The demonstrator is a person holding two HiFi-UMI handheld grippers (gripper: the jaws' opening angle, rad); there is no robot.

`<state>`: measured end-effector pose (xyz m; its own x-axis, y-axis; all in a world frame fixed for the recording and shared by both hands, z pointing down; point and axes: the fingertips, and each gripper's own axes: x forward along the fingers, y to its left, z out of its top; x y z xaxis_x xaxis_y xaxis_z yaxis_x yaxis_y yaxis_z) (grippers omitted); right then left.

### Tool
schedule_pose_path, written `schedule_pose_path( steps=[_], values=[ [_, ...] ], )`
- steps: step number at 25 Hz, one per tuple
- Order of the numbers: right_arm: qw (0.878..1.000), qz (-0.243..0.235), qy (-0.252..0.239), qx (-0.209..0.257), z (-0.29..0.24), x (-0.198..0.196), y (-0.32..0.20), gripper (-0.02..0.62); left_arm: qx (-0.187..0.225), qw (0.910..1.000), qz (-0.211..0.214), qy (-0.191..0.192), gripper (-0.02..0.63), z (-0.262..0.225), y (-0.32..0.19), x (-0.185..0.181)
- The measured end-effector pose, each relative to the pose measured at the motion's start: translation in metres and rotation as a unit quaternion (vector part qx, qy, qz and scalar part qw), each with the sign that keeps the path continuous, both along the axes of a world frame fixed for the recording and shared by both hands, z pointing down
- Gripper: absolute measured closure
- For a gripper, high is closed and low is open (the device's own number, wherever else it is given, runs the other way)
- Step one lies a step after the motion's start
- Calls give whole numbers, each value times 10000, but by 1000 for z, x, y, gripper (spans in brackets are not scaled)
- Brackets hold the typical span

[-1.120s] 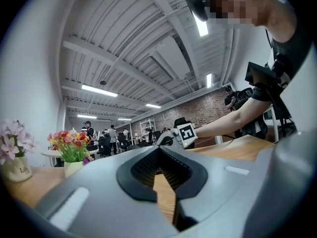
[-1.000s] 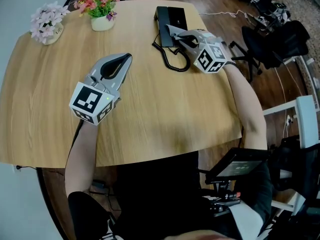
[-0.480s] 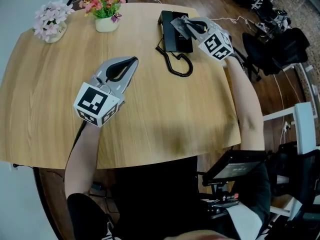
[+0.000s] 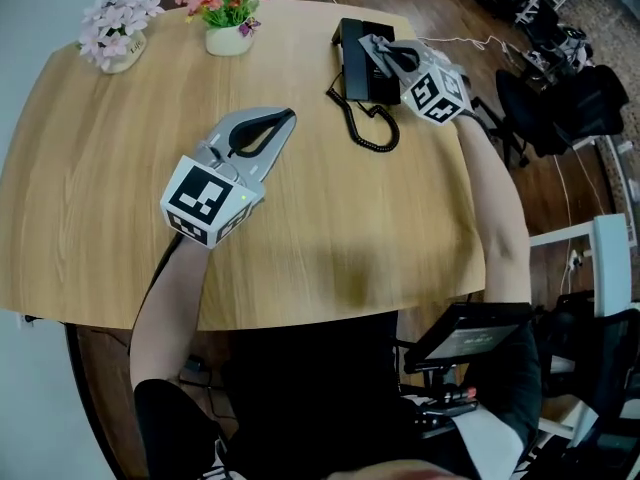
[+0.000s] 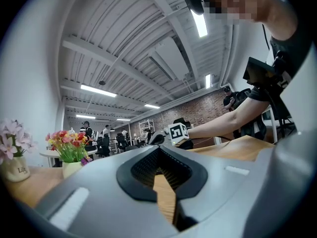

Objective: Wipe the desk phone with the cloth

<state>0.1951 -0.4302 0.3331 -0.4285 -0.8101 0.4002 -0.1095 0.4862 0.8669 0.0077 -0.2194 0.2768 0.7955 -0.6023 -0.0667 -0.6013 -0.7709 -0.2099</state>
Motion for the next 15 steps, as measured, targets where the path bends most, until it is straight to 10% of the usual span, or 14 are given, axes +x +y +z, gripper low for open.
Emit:
schedule_pose_path(
  steps=[15],
  values=[
    [9956,-708,483,-372,41,-2,145,578,-327,9986,-106,394,603,2,-8,-9]
  ],
)
